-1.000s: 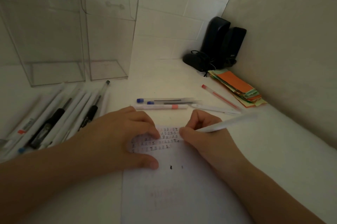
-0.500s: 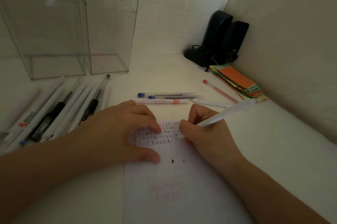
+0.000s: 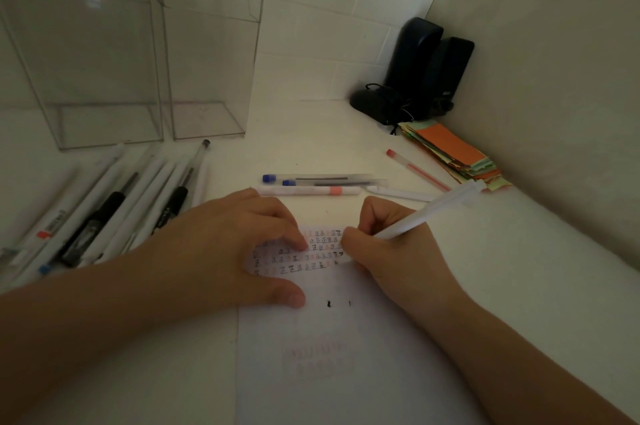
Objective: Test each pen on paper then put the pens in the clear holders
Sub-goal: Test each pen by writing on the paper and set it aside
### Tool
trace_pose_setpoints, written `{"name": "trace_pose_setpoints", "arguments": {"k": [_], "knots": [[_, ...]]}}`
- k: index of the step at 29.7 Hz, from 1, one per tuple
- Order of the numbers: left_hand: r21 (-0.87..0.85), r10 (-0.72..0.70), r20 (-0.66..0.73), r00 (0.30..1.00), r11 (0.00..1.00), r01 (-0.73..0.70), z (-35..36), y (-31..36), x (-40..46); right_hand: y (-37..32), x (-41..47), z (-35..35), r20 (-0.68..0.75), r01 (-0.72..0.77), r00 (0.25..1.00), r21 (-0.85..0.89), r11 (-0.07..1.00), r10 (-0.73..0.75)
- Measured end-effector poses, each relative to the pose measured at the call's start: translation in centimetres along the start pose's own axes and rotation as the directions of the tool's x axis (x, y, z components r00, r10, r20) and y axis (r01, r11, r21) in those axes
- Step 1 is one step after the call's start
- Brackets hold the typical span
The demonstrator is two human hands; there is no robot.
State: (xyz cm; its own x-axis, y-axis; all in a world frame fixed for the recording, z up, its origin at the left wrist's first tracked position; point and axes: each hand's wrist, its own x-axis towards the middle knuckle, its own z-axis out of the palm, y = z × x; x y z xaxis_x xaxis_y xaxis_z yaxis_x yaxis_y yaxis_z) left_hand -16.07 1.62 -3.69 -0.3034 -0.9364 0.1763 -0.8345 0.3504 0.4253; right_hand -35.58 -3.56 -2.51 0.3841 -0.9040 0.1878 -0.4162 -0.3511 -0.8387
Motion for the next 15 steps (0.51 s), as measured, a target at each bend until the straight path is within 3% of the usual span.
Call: {"name": "trace_pose_setpoints", "arguments": {"k": [15], "knots": [[-0.019, -0.005, -0.001, 1.000, 1.000, 0.005, -0.15, 0.18, -0.10, -0.15, -0.12, -0.05, 0.017, 0.024, 1.000, -0.024, 0.999, -0.023]]}}
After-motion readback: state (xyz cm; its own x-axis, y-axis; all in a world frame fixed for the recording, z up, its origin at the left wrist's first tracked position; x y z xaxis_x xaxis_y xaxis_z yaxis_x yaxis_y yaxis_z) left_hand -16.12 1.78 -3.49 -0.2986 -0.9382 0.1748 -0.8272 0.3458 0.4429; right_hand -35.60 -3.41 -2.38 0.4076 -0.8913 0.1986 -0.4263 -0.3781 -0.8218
